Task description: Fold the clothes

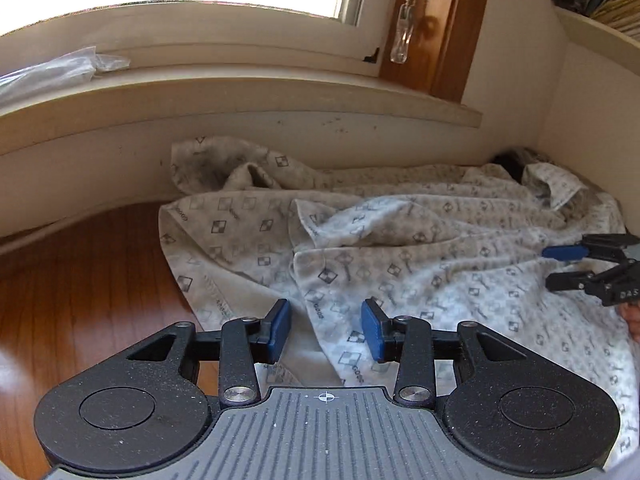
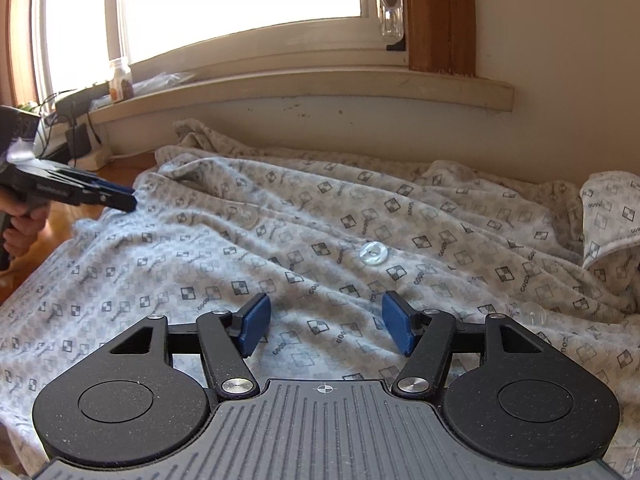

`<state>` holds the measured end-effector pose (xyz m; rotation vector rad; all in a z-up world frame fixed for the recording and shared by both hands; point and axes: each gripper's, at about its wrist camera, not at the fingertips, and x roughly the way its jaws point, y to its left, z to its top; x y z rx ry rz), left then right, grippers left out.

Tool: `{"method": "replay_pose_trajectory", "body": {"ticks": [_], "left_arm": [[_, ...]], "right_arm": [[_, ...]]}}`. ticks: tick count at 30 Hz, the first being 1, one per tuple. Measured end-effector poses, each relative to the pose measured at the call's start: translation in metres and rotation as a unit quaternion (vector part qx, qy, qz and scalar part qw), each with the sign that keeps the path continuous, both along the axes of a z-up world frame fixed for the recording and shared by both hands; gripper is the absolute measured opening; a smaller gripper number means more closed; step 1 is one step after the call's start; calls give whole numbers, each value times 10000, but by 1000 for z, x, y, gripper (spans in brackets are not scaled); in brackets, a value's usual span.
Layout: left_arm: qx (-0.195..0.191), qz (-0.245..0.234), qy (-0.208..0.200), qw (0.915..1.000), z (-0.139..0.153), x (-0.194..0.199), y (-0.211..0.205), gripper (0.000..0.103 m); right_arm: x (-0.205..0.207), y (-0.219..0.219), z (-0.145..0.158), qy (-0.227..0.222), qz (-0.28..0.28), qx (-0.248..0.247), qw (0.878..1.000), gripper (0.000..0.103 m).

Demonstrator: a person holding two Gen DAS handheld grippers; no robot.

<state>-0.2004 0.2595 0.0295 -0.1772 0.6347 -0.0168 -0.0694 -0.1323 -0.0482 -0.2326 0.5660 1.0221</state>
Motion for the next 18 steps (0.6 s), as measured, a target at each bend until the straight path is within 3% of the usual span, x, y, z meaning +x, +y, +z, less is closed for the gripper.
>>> {"method": "replay_pose_trajectory", "body": {"ticks": [2,6,8,11,14,16,18], "left_arm": [[-24,-34,-134,9999,1,-1,-1,6],[90,274,-417,9987,16,-12,4,4],[61,363,-438,9984,20,-22,13,4],[65,463,-351,9983,22,-36,24,4],[162,412,-171,9989,17,-44,23,5],[440,490,-136,9977,20,-41,14,13],[598,501,-223,9967,27,-37,6,33]], "right_arm": [[1,-3,1,31,-8,109,9999,62],[2,-15,4,99,-43,506,9987,63],[-1,-22,8,2,-66,723,9974,72],[-1,-29,9,-210,-274,569,9978,73],[5,-41,9,-300,-470,491,9972,73],[8,-52,10,-383,-616,488,9962,73],[10,-66,15,-476,-822,470,9944,73]]}}
